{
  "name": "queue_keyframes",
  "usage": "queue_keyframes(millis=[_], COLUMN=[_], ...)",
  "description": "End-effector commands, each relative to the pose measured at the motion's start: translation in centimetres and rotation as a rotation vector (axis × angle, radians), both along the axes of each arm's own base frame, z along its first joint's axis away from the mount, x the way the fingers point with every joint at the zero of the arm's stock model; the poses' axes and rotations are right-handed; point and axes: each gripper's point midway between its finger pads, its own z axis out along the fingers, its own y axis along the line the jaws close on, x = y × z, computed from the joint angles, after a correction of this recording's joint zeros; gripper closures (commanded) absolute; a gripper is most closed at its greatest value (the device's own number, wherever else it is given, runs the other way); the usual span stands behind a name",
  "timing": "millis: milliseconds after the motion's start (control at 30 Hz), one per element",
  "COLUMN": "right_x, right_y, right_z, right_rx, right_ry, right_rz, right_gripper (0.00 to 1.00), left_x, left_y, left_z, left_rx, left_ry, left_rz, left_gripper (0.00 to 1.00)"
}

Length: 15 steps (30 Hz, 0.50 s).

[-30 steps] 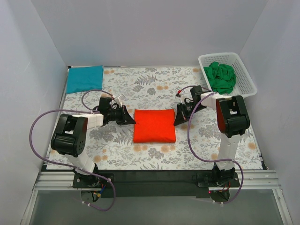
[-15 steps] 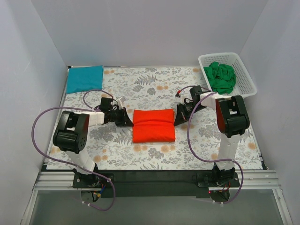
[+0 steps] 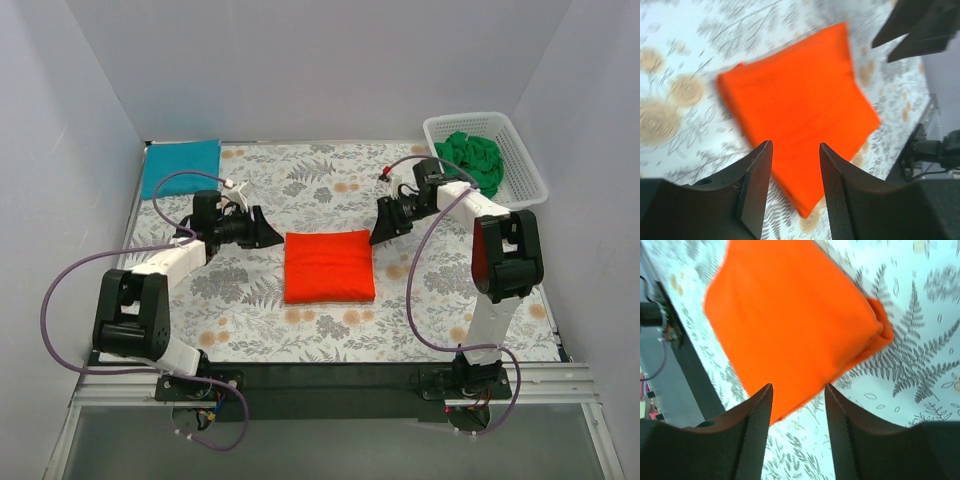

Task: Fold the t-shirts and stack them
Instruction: Fold the tshirt

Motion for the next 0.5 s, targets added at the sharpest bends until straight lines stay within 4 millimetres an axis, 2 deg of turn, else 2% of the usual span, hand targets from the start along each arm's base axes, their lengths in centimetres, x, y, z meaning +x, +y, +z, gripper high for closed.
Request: queue_keyframes(millis=[0, 33, 100, 133, 167, 200, 233, 267, 300, 333, 367, 433, 467], right_x=[1.4, 2.0, 1.9, 2.1, 2.6, 2.9, 3.1, 3.3, 3.9, 4.1, 4.3, 5.1, 5.5], right_y=[1.4, 1.9, 2.9, 3.3, 3.7, 4.0, 4.1, 4.2, 4.3, 4.4, 4.3, 4.1, 3.8], right_z=[5.5, 5.6, 5.6, 4.7, 4.4, 3.9, 2.5, 1.9, 1.4, 0.1, -0.7, -2.5, -3.5], right_rx=[0.129, 0.158, 0.209, 0.216, 0.24, 0.25, 0.248, 0.251, 0.253, 0.245, 0.228, 0.203, 0.179], right_ry=[-0.121, -0.12, -0.091, -0.05, -0.051, -0.039, 0.012, 0.026, 0.024, 0.047, 0.051, 0.056, 0.051], right_rz=[0.025, 0.01, 0.02, 0.008, 0.012, 0.008, -0.009, -0.011, -0.015, -0.018, -0.027, -0.042, -0.058], right_gripper=[0.48, 0.51, 0.61, 0.64, 0.71, 0.74, 0.76, 0.81, 0.83, 0.84, 0.85, 0.87, 0.89], left_x=[-0.1, 0.0, 1.0, 1.6, 2.1, 2.4, 3.2, 3.7, 4.0, 4.5, 4.9, 5.4, 6.0], left_y=[-1.9, -2.4, -3.7, -4.0, -4.3, -4.7, -4.7, -4.9, -5.1, -5.2, -5.3, -5.3, -5.2], left_z=[4.8, 4.6, 5.5, 4.4, 4.3, 3.9, 3.8, 2.5, 2.0, 1.9, 0.3, -1.2, -2.7], left_rx=[-0.141, -0.168, -0.213, -0.215, -0.222, -0.227, -0.232, -0.235, -0.24, -0.246, -0.24, -0.234, -0.223], left_ry=[-0.118, -0.093, -0.089, -0.054, -0.059, -0.044, -0.026, 0.005, 0.023, 0.035, 0.072, 0.103, 0.135], left_rz=[-0.085, -0.086, -0.09, -0.082, -0.08, -0.073, -0.041, -0.031, -0.028, -0.026, -0.017, 0.001, 0.023], left_gripper=[0.59, 0.59, 0.62, 0.63, 0.64, 0.67, 0.68, 0.69, 0.71, 0.72, 0.72, 0.73, 0.74])
